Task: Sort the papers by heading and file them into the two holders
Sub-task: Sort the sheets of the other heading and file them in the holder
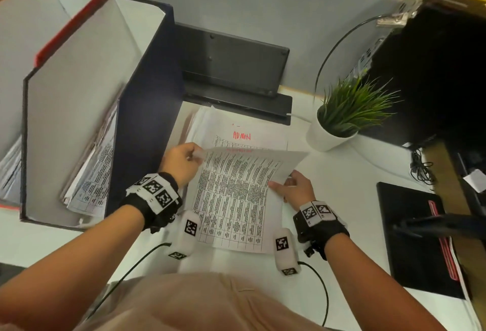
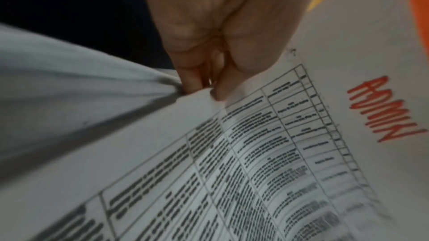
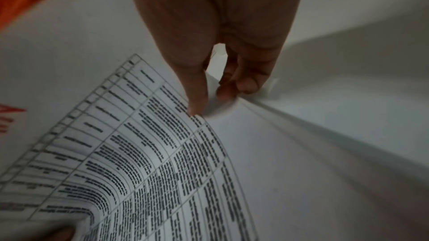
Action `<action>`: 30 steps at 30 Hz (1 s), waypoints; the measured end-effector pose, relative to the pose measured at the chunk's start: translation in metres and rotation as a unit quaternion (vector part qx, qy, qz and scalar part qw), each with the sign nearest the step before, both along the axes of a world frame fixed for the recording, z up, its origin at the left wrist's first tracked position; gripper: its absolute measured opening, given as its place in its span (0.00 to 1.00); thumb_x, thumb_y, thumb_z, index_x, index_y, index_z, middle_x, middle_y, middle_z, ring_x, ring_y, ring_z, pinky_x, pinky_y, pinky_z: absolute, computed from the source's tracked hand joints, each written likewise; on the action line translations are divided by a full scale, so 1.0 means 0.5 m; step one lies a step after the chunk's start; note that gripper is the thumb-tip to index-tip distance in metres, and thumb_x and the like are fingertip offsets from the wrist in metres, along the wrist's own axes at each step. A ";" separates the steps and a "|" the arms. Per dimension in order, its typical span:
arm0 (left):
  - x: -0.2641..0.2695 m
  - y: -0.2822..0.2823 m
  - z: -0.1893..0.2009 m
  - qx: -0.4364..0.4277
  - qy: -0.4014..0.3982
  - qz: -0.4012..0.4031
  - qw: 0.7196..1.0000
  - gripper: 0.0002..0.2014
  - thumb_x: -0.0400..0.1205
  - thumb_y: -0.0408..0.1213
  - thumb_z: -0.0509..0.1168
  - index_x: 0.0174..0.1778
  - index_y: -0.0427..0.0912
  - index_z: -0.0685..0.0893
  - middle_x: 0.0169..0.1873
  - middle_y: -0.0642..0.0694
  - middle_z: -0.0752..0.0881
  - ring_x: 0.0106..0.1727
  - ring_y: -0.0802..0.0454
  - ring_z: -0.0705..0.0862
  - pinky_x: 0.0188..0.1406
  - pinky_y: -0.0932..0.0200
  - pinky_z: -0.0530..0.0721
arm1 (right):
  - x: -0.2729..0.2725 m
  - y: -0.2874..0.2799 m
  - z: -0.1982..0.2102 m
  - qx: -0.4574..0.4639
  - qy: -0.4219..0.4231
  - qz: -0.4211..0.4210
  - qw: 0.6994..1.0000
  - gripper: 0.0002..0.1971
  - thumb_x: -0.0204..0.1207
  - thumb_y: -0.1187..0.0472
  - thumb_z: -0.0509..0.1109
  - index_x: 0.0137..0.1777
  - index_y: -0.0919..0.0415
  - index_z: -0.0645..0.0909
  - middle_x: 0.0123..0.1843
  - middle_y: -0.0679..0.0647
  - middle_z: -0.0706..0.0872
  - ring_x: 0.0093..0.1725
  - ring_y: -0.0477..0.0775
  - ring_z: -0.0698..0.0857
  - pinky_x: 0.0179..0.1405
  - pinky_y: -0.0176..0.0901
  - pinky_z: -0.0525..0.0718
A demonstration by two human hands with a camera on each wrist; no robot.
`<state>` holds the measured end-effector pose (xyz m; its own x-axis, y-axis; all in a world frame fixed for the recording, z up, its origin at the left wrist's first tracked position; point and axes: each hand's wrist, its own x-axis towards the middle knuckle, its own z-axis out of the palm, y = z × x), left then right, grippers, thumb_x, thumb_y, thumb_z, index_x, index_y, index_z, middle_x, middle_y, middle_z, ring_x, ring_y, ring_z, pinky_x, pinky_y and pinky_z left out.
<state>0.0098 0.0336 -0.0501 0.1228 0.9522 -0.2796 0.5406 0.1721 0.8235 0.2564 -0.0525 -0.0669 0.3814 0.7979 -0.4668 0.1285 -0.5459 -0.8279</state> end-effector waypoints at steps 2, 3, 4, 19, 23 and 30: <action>0.003 0.006 0.006 -0.008 0.023 -0.002 1.000 0.14 0.79 0.22 0.61 0.34 0.44 0.85 0.36 0.47 0.85 0.47 0.44 0.84 0.43 0.53 0.84 | 0.001 -0.006 -0.008 0.018 -0.010 -0.008 1.000 0.08 0.68 0.69 0.77 0.44 0.61 0.81 0.39 0.55 0.83 0.32 0.45 0.77 0.24 0.25 0.75; 0.006 0.011 0.009 -0.003 0.041 0.009 0.999 0.14 0.79 0.21 0.60 0.37 0.41 0.86 0.37 0.46 0.86 0.48 0.43 0.85 0.42 0.54 0.84 | 0.004 -0.009 -0.012 0.033 -0.016 -0.009 0.999 0.08 0.68 0.71 0.76 0.36 0.61 0.80 0.34 0.55 0.81 0.29 0.46 0.76 0.21 0.24 0.74; 0.009 0.018 0.012 0.004 0.055 0.033 0.998 0.12 0.79 0.21 0.60 0.43 0.38 0.87 0.41 0.42 0.87 0.50 0.41 0.85 0.44 0.54 0.84 | 0.007 -0.013 -0.018 0.044 -0.013 -0.013 0.999 0.12 0.69 0.74 0.74 0.31 0.61 0.78 0.31 0.55 0.80 0.29 0.48 0.75 0.21 0.25 0.74; 0.027 0.060 0.028 -0.025 0.192 0.002 0.981 0.09 0.76 0.33 0.72 0.48 0.32 0.89 0.47 0.35 0.89 0.48 0.39 0.87 0.50 0.51 0.86 | 0.000 -0.028 -0.021 0.117 -0.005 -0.010 0.993 0.12 0.67 0.86 0.66 0.35 0.69 0.83 0.30 0.52 0.78 0.24 0.30 0.79 0.26 0.17 0.73; 0.027 0.044 0.034 0.008 0.224 -0.056 0.973 0.09 0.80 0.30 0.66 0.52 0.34 0.89 0.49 0.37 0.88 0.50 0.40 0.85 0.49 0.56 0.83 | 0.004 -0.013 -0.018 0.113 0.009 -0.057 0.992 0.19 0.65 0.87 0.62 0.26 0.63 0.79 0.25 0.54 0.76 0.21 0.36 0.77 0.25 0.28 0.75; 0.030 0.006 0.027 0.126 -0.044 -0.007 0.991 0.14 0.82 0.24 0.58 0.57 0.40 0.85 0.52 0.45 0.87 0.52 0.54 0.85 0.52 0.68 0.83 | 0.014 -0.003 -0.010 0.084 -0.108 -0.020 0.990 0.15 0.64 0.77 0.76 0.31 0.58 0.75 0.30 0.51 0.79 0.29 0.46 0.77 0.25 0.22 0.76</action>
<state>0.0250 0.0368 -0.0368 0.1491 0.9886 -0.0201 0.4656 -0.0522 0.8835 0.2633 -0.0539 -0.0722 0.4902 0.8399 -0.2330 0.2931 -0.4107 -0.8634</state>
